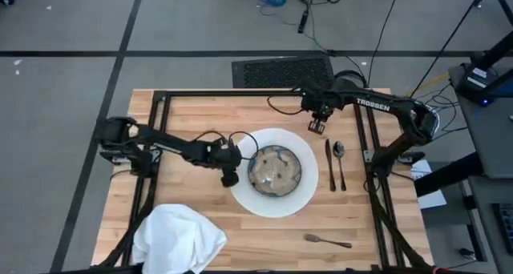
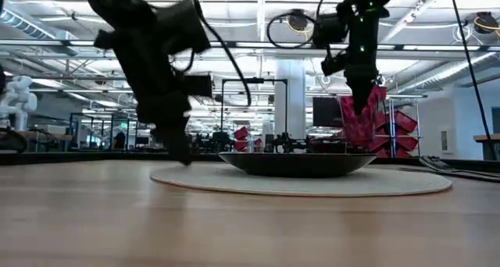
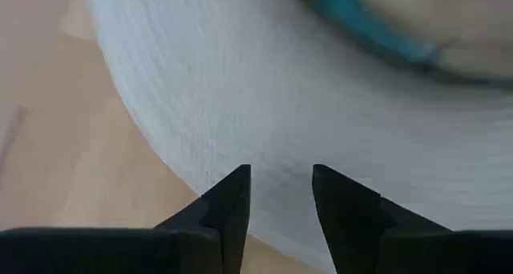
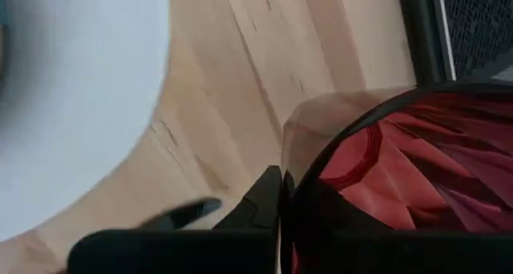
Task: Set table place
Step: Move the red glass to to the top right of the table
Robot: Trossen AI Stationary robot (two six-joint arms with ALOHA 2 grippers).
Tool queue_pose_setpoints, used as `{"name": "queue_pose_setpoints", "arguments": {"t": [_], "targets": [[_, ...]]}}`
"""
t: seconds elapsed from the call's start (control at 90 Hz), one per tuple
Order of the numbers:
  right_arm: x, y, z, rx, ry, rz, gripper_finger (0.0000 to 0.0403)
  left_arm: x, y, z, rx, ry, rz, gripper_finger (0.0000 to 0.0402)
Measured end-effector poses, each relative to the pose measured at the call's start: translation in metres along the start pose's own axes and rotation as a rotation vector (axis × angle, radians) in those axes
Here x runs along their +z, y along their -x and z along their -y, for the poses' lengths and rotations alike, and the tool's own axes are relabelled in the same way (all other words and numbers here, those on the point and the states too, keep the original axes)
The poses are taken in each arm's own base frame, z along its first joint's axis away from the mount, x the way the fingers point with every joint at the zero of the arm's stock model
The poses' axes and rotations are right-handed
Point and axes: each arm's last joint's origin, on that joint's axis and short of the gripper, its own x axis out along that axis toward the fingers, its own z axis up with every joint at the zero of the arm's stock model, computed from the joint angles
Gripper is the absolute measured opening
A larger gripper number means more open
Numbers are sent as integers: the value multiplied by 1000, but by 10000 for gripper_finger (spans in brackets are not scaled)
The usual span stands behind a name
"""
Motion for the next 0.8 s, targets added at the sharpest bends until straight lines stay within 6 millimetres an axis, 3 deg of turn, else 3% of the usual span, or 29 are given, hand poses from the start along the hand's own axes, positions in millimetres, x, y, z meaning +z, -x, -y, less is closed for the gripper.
{"name": "queue_pose_setpoints", "arguments": {"t": [0.178,0.267,0.8], "targets": [[-10,-21,5,4,-13,-35,0,-7,-5,-2,20,-18,-94,122],[-13,-27,3,11,-9,-48,0,-14,4,-6,48,-8,-156,122],[-7,-31,7,91,-24,54,0,-17,16,-9,50,-20,-180,122]]}}
